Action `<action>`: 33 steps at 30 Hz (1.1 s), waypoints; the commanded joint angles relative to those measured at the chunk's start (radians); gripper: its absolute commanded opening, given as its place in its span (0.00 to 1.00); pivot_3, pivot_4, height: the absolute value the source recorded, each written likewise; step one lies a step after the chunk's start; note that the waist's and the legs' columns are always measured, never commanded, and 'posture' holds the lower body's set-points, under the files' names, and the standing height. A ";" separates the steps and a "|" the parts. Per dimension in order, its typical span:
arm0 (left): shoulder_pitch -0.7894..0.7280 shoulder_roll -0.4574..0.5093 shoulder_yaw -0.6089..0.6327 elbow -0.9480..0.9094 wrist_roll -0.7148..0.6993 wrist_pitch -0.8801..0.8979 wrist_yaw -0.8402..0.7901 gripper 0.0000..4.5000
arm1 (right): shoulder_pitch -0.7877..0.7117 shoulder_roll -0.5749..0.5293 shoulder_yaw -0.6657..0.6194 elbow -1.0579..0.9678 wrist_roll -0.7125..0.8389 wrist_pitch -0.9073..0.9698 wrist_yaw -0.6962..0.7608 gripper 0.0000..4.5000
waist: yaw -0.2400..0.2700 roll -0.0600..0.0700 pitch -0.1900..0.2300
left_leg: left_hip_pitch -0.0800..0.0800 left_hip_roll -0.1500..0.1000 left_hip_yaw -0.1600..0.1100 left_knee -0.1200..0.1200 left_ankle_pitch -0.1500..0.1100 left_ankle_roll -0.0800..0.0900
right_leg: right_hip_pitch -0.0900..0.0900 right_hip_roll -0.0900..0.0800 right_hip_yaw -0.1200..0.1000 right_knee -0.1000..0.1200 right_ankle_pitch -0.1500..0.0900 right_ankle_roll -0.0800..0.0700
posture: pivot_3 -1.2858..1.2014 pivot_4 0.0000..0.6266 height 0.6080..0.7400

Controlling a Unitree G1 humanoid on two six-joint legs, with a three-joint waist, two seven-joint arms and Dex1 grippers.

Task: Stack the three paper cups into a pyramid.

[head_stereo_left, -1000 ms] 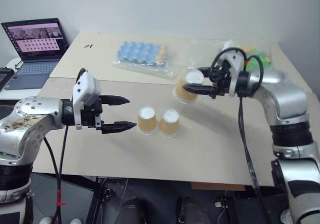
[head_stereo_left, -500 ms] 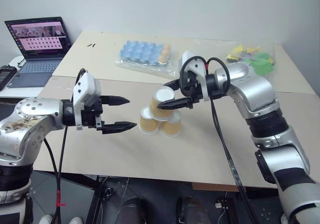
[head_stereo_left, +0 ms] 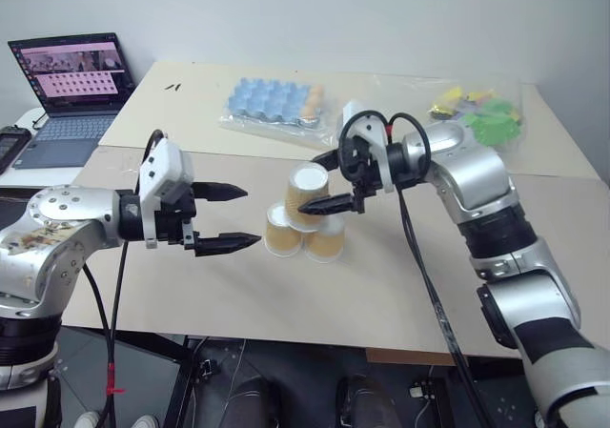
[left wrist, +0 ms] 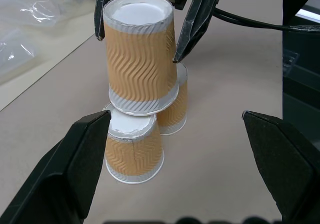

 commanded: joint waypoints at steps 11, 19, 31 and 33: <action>0.110 -0.110 0.190 -0.054 -0.076 0.066 0.260 1.00 | -0.066 -0.111 -0.581 -0.228 0.435 0.412 -0.276 0.99 | 0.003 0.000 0.000 | -0.001 0.001 -0.002 -0.001 0.000 0.000 | 0.001 0.000 -0.002 -0.001 0.000 0.000 | 0.52 0.24 0.94; 0.209 -0.360 0.311 0.033 0.098 -0.027 0.695 1.00 | 0.304 -0.164 -0.396 -0.232 -0.013 0.225 -0.718 0.99 | 0.002 -0.005 -0.003 | 0.003 0.000 0.000 0.000 0.000 0.000 | 0.002 -0.004 0.002 -0.001 0.000 0.000 | 0.52 0.24 0.94; 0.164 -0.528 0.274 0.409 0.428 -0.480 0.993 1.00 | 0.558 0.094 -0.545 0.048 -0.136 -0.346 -1.045 0.99 | 0.002 -0.004 -0.003 | 0.003 -0.001 0.003 -0.001 0.001 -0.001 | 0.003 -0.001 0.002 -0.003 0.001 0.000 | 0.52 0.24 0.94; 0.134 -0.538 0.278 0.485 0.451 -0.545 1.024 1.00 | 0.575 0.117 -0.572 0.112 -0.137 -0.428 -1.091 0.99 | 0.003 -0.004 -0.003 | 0.003 0.000 0.003 -0.001 0.001 -0.001 | 0.002 -0.001 0.001 -0.003 0.001 0.000 | 0.52 0.24 0.94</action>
